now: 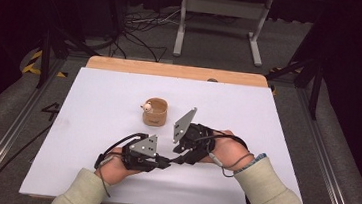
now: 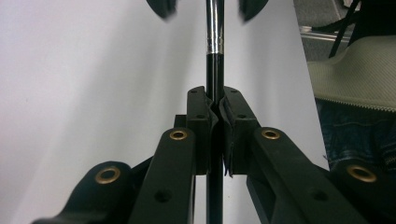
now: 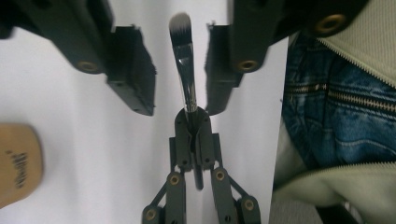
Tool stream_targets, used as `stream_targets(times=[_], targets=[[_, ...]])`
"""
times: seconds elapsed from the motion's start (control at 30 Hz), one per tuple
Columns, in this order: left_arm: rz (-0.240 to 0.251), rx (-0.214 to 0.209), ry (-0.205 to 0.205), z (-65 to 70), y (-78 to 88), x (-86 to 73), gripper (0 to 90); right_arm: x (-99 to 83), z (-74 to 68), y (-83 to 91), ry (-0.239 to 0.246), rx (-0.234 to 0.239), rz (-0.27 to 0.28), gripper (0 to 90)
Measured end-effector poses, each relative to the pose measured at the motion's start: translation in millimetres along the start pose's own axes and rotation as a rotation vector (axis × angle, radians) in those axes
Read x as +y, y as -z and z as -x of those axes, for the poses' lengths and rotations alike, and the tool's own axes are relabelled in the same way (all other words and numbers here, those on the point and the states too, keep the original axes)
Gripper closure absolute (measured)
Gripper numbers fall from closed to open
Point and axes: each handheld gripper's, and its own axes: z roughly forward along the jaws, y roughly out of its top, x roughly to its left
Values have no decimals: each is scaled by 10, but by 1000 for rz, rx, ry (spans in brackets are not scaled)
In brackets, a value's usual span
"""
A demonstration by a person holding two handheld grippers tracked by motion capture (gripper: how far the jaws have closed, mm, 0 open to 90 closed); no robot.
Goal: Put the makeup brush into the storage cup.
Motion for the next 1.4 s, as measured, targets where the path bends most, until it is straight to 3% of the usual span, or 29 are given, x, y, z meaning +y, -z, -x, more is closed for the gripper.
stream_targets(times=[0.1,0.13,0.43,0.73,0.87,0.97,1.17,1.4], targets=[[12,4,9,-13,18,-9,835,-106,-16,116,-15,-40,75,554],[18,12,14,-21,25,-16,835,-106,-16,116,-15,-40,75,554],[88,25,82,-61,77,-43,834,-449,-38,361,-99,-140,298,333],[147,38,139,-116,142,-66,834,-822,-22,494,-183,-222,437,208],[169,46,149,-129,174,-63,834,-954,-19,513,-218,-266,487,134],[195,60,164,-149,212,-62,834,-1041,-29,512,-264,-307,497,28],[243,90,179,-194,300,-24,834,-1214,-97,509,-291,-381,537,0],[310,130,199,-296,407,49,834,-1420,-172,476,-320,-424,586,0]])
